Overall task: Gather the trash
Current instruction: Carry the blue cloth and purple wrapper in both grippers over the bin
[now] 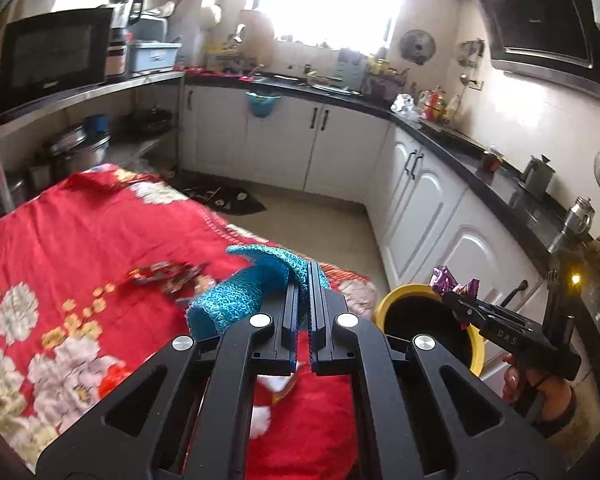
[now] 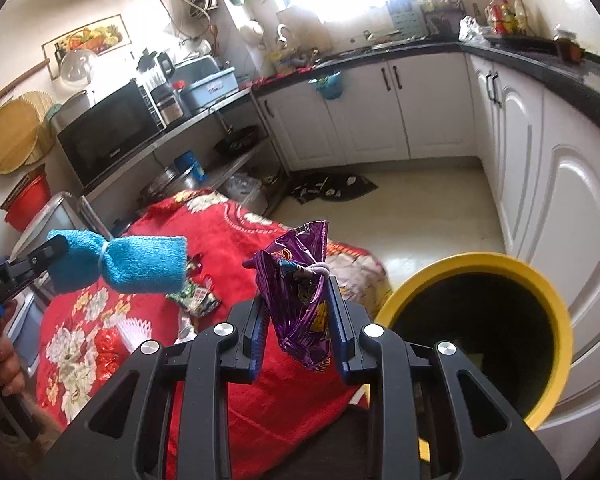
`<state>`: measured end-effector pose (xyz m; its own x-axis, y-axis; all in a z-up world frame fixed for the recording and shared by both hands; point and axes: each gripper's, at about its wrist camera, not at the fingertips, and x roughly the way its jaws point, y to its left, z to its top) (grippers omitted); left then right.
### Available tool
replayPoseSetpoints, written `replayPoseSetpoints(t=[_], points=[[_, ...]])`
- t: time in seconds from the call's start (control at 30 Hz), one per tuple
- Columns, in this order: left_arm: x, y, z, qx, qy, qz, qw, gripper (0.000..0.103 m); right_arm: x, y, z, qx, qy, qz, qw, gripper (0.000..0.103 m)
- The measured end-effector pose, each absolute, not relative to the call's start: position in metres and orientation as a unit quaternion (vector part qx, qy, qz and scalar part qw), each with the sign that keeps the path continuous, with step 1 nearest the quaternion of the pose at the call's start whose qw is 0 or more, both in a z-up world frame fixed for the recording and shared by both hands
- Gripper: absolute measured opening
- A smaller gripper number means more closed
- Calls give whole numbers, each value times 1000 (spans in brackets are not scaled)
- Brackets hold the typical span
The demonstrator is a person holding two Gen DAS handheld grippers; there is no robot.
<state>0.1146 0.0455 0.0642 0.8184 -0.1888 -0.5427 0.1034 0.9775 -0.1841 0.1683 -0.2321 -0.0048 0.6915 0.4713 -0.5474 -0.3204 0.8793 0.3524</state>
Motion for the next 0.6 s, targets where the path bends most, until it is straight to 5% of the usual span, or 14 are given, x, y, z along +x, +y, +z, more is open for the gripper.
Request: replayPoseSetpoints(t=[0.6], points=[[150,-43,56,-37,299,-155,941,1,157,-309,24,133,280,132,942,26]])
